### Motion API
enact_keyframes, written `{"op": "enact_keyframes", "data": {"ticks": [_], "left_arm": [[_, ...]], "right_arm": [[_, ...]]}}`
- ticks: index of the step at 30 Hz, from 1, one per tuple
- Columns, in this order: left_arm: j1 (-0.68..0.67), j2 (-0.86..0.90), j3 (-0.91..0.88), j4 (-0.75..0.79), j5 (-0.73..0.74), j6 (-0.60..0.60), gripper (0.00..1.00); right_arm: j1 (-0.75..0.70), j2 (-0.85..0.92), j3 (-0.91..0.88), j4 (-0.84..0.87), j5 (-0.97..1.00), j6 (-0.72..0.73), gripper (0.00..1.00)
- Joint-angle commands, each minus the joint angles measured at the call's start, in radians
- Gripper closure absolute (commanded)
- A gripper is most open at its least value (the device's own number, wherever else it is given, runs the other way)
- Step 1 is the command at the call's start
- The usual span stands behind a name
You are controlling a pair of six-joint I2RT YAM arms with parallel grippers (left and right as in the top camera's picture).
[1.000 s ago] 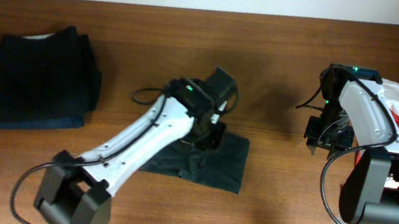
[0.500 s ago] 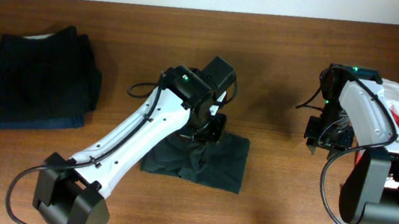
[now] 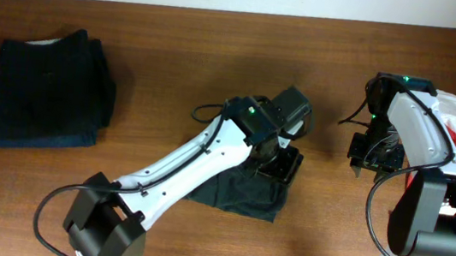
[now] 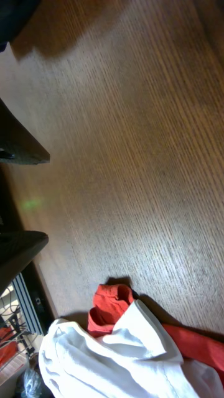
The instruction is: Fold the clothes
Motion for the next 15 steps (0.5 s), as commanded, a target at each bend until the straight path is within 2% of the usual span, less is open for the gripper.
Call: {"op": "enact_keyframes", "data": {"ticks": [1, 4, 6, 8, 12, 15], "left_arm": [[0.145, -0.042, 0.207, -0.199, -0.158, 0.061, 0.33], [0.383, -0.115, 0.278, -0.291, -0.188, 0.062, 0.28], [0.433, -0.097, 0.251, -0.288, -0.098, 0.174, 0.29], [0.437, -0.079, 0.201, -0.277, -0.076, 0.221, 0.29], [0.359, -0.064, -0.082, -0.122, 0.011, 0.257, 0.29], [0.252, -0.064, -0.269, 0.026, 0.063, 0.256, 0.37]], "right_arm": [[-0.002, -0.010, 0.000, 0.001, -0.017, -0.027, 0.60], [-0.002, -0.010, 0.000, 0.026, -0.449, -0.332, 0.60], [-0.002, -0.010, 0.000, 0.028, -0.490, -0.340, 0.60], [-0.002, -0.010, 0.000, 0.027, -0.490, -0.340, 0.60], [-0.002, -0.010, 0.000, 0.026, -0.489, -0.340, 0.60], [-0.002, -0.010, 0.000, 0.027, -0.489, -0.340, 0.60]]}}
